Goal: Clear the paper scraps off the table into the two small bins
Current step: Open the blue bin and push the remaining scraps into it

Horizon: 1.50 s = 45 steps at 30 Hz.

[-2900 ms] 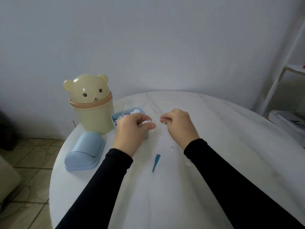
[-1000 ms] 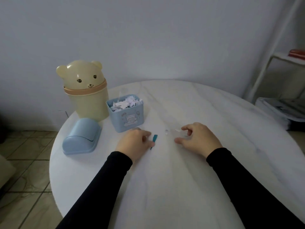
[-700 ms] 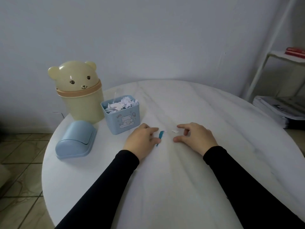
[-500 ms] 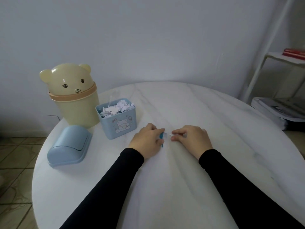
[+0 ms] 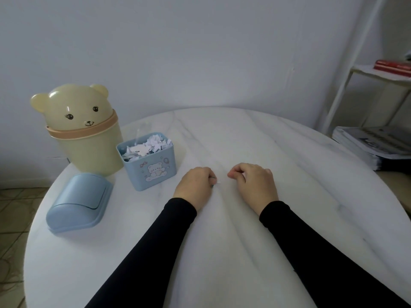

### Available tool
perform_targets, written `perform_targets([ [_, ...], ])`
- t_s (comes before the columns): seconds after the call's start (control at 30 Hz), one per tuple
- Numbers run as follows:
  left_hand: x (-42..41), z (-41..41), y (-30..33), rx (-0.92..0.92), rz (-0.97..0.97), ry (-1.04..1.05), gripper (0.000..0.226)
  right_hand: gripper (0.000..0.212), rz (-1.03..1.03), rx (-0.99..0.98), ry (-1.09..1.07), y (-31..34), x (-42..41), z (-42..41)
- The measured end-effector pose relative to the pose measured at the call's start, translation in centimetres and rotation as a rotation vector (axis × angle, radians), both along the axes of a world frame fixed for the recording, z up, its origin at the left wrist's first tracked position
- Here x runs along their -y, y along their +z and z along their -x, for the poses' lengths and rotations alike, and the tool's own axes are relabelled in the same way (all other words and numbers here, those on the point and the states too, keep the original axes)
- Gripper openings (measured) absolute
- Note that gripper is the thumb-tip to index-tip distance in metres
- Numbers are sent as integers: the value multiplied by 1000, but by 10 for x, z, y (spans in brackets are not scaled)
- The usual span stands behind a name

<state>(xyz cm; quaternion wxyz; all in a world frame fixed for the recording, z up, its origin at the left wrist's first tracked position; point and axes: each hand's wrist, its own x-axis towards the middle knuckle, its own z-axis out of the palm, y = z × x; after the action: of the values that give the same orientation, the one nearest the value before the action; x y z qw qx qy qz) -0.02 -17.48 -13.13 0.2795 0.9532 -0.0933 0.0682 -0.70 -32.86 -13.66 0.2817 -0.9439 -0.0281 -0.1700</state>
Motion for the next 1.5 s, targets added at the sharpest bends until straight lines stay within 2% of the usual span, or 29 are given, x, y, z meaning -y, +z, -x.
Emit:
perform_targets([
  [0.13,-17,6,9,102,239,81,12,17,-34,16,24,3,-3,4],
  [0.3,-38,28,31,334,387,157,13,15,-116,103,45,16,-10,4],
  [0.43,-52,40,42,530,404,234,10,14,-175,161,102,30,-25,-1],
  [0.57,-74,36,50,656,379,417,9,13,-303,270,204,50,-63,-11],
  [0.7,-101,24,47,693,352,552,10,12,-392,354,266,67,-112,-25],
  [0.77,-109,19,47,661,371,577,10,15,-363,360,287,70,-131,-33],
  [0.97,-126,7,42,537,413,549,10,26,47,247,238,66,-152,-49],
  [1.1,-129,7,42,478,485,538,18,24,-68,215,275,62,-152,-51],
  [1.17,-125,9,41,518,427,533,15,19,-127,250,264,62,-152,-51],
  [1.3,-124,7,35,560,317,517,16,15,-47,275,242,61,-151,-50],
  [1.5,-117,8,30,543,263,498,44,20,-24,271,229,59,-151,-47],
])
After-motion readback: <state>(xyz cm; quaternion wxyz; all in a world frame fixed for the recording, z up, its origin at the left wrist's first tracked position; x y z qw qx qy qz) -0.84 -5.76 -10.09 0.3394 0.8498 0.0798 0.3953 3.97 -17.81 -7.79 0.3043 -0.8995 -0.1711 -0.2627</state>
